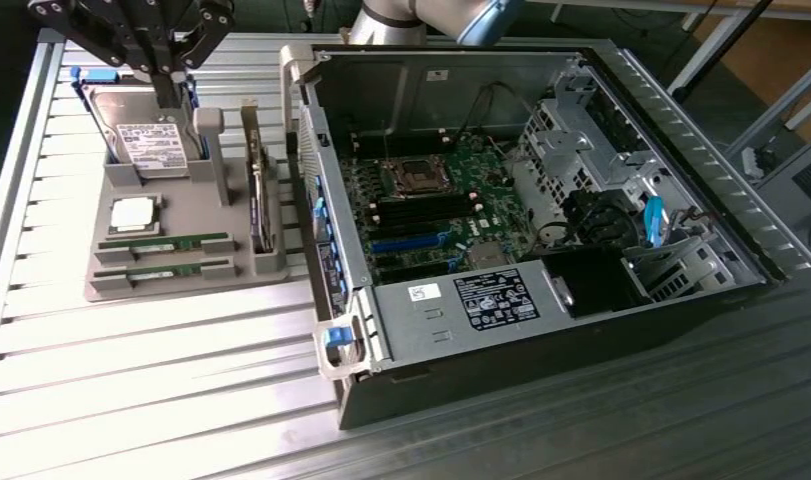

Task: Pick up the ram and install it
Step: 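Reach for the ram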

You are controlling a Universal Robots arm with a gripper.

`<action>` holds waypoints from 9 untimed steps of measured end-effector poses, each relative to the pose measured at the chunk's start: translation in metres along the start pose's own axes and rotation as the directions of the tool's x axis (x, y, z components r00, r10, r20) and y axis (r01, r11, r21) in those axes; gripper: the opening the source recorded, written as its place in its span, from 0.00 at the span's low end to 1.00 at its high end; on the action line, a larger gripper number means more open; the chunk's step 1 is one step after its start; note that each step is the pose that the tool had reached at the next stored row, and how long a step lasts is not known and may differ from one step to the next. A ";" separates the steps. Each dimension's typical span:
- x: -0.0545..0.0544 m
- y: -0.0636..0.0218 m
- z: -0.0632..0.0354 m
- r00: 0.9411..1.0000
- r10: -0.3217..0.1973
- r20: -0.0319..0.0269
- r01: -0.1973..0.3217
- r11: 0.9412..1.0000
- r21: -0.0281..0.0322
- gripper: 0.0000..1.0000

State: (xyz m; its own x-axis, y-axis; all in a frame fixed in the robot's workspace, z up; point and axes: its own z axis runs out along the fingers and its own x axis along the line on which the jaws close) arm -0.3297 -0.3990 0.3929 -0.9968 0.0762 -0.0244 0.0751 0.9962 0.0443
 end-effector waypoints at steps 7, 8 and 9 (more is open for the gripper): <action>0.003 -0.0004 0.0000 1.000 0.000 0.000 0.000 1.000 0.000 0.09; 0.002 -0.0008 -0.0001 1.000 0.000 0.000 0.000 1.000 0.000 0.09; 0.002 -0.0010 -0.0001 1.000 0.000 0.000 0.000 1.000 0.000 0.09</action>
State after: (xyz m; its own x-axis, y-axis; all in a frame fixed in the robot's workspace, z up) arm -0.3322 -0.3998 0.3929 -0.9968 0.0763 -0.0245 0.0751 0.9962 0.0444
